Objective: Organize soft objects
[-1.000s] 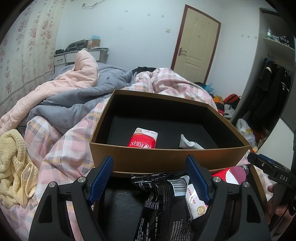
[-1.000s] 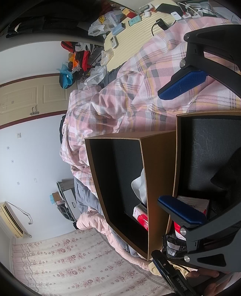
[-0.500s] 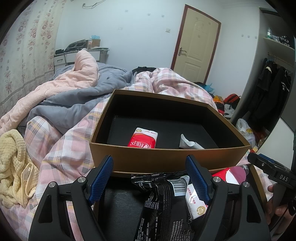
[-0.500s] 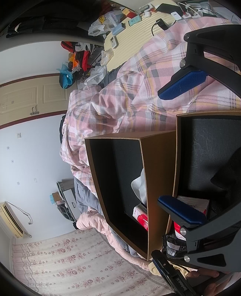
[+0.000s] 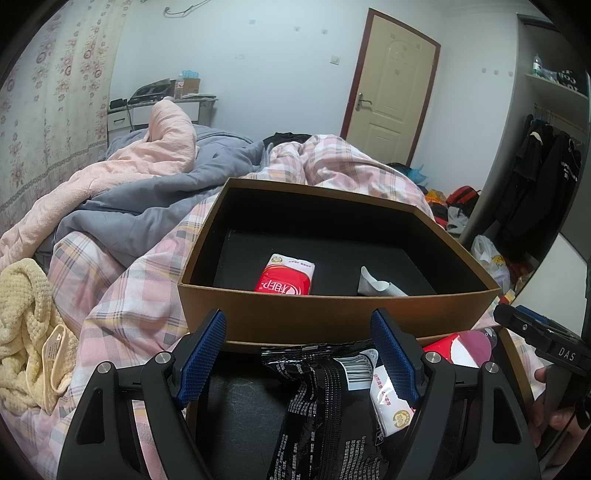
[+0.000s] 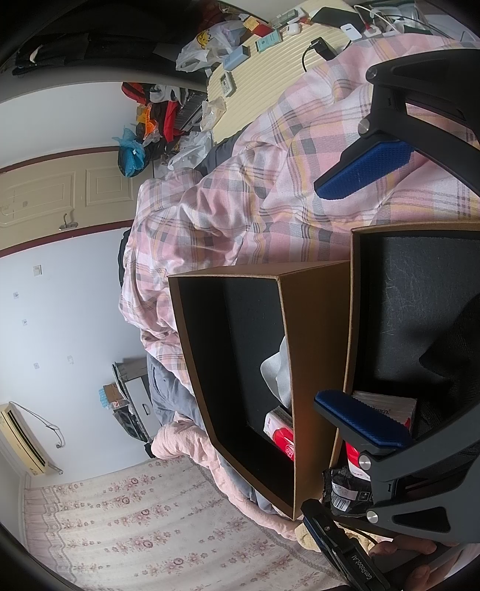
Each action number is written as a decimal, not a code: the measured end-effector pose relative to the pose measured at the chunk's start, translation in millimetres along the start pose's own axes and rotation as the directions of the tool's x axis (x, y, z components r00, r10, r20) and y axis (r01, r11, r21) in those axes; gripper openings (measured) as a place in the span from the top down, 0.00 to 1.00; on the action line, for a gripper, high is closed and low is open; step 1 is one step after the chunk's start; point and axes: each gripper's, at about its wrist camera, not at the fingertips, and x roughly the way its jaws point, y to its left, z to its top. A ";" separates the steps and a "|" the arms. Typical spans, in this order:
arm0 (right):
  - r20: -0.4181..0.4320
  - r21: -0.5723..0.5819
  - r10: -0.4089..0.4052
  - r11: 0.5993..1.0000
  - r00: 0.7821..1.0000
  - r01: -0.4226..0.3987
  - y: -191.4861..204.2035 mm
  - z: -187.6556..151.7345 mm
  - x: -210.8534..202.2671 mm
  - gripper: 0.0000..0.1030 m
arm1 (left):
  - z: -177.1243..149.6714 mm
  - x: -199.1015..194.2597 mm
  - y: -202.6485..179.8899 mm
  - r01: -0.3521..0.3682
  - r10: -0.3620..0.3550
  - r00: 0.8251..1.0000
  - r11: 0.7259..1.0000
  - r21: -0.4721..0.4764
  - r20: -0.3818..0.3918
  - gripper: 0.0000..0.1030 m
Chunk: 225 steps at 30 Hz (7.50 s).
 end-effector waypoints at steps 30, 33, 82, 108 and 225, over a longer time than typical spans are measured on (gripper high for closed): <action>0.002 0.003 0.002 1.000 1.000 -0.002 0.7 0.0 -0.3 0.01 | 0.5 2.0 -1.5 0.009 -0.009 1.000 1.000 0.007 -0.010 0.24; 0.027 0.018 0.027 0.999 0.999 -0.028 -0.3 0.3 -4.9 0.00 | 2.1 9.5 -6.7 0.065 -0.064 0.996 0.998 0.016 -0.063 0.24; 0.070 0.075 0.057 0.995 0.996 -0.063 -8.6 2.0 -9.3 0.00 | -37.9 32.3 -95.6 0.304 -0.158 0.927 0.847 0.436 -0.340 0.19; 0.071 0.082 0.058 0.995 0.996 -0.064 -10.4 3.2 -11.3 0.01 | -12.8 5.8 -60.4 0.453 -0.396 0.881 0.866 0.213 -0.260 0.92; 0.032 0.211 0.148 0.966 0.988 -0.152 -29.0 3.5 -5.2 0.00 | 21.5 12.8 4.1 0.012 -0.014 0.998 0.999 0.031 0.062 0.25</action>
